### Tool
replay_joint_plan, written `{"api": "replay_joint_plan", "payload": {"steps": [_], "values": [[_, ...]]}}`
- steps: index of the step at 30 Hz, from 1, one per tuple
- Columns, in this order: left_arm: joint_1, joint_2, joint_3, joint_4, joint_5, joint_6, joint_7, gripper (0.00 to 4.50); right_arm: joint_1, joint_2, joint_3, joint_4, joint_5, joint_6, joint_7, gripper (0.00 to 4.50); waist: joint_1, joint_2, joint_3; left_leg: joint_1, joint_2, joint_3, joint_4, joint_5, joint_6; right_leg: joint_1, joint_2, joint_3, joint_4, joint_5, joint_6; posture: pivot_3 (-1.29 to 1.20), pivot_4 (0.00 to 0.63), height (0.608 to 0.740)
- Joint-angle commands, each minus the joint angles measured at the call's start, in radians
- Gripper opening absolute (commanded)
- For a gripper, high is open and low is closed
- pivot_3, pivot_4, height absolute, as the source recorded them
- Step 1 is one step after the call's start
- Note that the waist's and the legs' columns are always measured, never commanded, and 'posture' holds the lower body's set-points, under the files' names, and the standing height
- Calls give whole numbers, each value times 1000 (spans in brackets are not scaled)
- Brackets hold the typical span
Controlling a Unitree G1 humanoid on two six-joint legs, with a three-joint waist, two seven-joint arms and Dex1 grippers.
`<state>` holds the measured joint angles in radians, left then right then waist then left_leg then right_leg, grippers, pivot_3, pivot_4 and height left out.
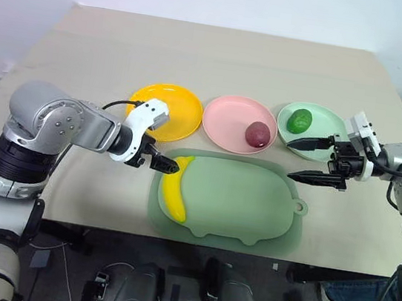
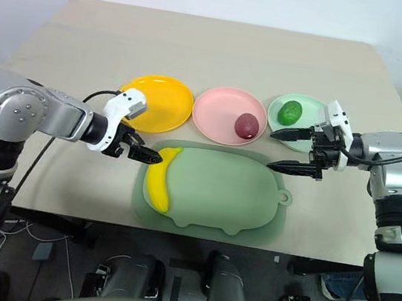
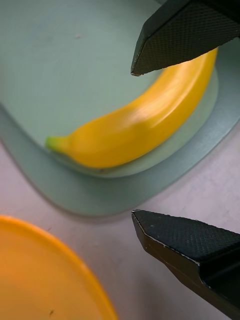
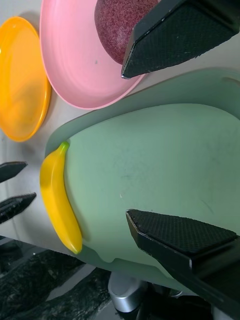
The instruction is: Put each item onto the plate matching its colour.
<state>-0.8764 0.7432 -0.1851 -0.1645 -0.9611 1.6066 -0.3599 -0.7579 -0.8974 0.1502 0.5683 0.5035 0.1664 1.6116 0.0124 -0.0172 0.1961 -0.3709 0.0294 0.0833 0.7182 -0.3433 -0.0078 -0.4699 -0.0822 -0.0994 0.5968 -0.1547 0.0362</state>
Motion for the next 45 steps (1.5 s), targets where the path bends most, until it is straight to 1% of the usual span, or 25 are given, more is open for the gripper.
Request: {"api": "replay_joint_plan", "payload": {"steps": [1,7,10,11,14,19,20,21,22,24,25,28,31,34,35,37,41,44,45], "values": [[-41,5,-16,-1,-45,8,31,4500,-25,3,-35,-3,-5,-15,3,4423,1,0,0,0,0,0,0,0,0,0,0,0,0,0,0,0,150,740],[-98,-27,-80,26,-27,8,69,4500,-7,10,-45,-13,-15,-16,3,4423,1,0,0,0,0,1,0,0,0,0,0,0,0,0,0,0,150,740],[-127,-51,-106,64,-40,8,85,4500,-12,13,-48,-5,-20,-20,3,4423,0,0,0,0,0,1,0,0,0,0,0,0,0,0,0,0,150,740],[-135,-50,-126,58,-41,8,84,4320,-12,15,-49,-4,-22,-21,3,4472,0,0,0,0,0,1,0,0,0,0,0,0,0,0,0,0,150,740],[-142,-40,-156,44,-53,8,79,3595,-9,23,-53,-5,-32,-25,3,4500,-1,0,0,0,0,1,0,0,0,0,0,0,0,0,0,0,150,740],[-176,2,-203,42,-57,8,40,1795,-1,31,-63,-12,-37,-28,3,4500,-1,0,0,0,0,1,0,0,-1,0,0,0,0,0,0,0,150,740],[-181,9,-211,43,-53,8,35,1567,-1,32,-64,-15,-37,-27,3,4500,-1,0,0,0,0,1,0,0,-1,0,0,0,0,0,0,0,150,740],[-184,12,-217,45,-49,8,29,1156,-2,34,-66,-18,-39,-25,3,4500,-1,0,0,0,0,1,0,0,-1,0,0,0,0,0,0,0,150,740],[-186,12,-219,45,-45,8,20,912,-2,36,-68,-18,-42,-25,3,4500,0,0,0,0,0,1,0,0,-1,0,0,0,0,0,0,0,150,740],[-192,12,-225,42,-34,8,7,204,-3,36,-68,-16,-46,-26,3,4500,0,0,0,0,-1,1,0,0,-1,0,0,0,0,0,0,0,150,740],[-194,11,-224,42,-28,8,6,61,-3,37,-69,-13,-50,-26,3,4500,0,0,0,0,-1,1,0,0,-1,1,0,0,0,0,0,0,150,740],[-202,14,-231,38,-9,8,-3,61,-2,36,-71,-15,-53,-25,3,4500,-1,0,0,0,-1,1,0,0,-1,1,0,0,0,0,0,0,150,740],[-201,9,-210,34,-3,8,-10,61,-6,39,-74,-11,-59,-24,3,4500,-1,0,0,0,-1,1,0,0,-1,1,0,0,0,0,0,0,150,740],[-197,25,-193,72,-46,8,-28,61,-4,43,-72,-5,-69,-29,3,4500,-1,0,0,0,-1,1,0,0,-1,1,0,0,0,0,0,0,150,740],[-204,39,-213,48,4,0,-28,61,-2,40,-67,-7,-69,-30,3,4500,-1,0,0,0,-1,1,0,0,-1,1,0,0,0,0,0,0,150,740],[-205,39,-201,39,41,3,-31,61,-1,41,-61,-6,-71,-32,3,4500,-1,0,0,0,-1,1,0,0,-1,0,0,0,0,0,0,0,150,740],[-207,26,-169,60,55,8,-56,61,-5,47,-59,0,-78,-37,3,4500,0,0,0,0,-1,1,0,0,-1,1,0,0,0,0,0,0,150,740],[-199,30,-164,72,20,8,-64,583,-12,48,-60,4,-80,-36,3,4500,-1,0,0,0,-1,1,0,0,-1,1,0,0,0,0,0,0,150,740],[-201,27,-165,58,25,8,-70,840,-14,47,-59,4,-79,-34,3,4500,-1,0,0,0,-1,1,0,0,-1,1,0,0,0,0,0,0,150,740]]}}
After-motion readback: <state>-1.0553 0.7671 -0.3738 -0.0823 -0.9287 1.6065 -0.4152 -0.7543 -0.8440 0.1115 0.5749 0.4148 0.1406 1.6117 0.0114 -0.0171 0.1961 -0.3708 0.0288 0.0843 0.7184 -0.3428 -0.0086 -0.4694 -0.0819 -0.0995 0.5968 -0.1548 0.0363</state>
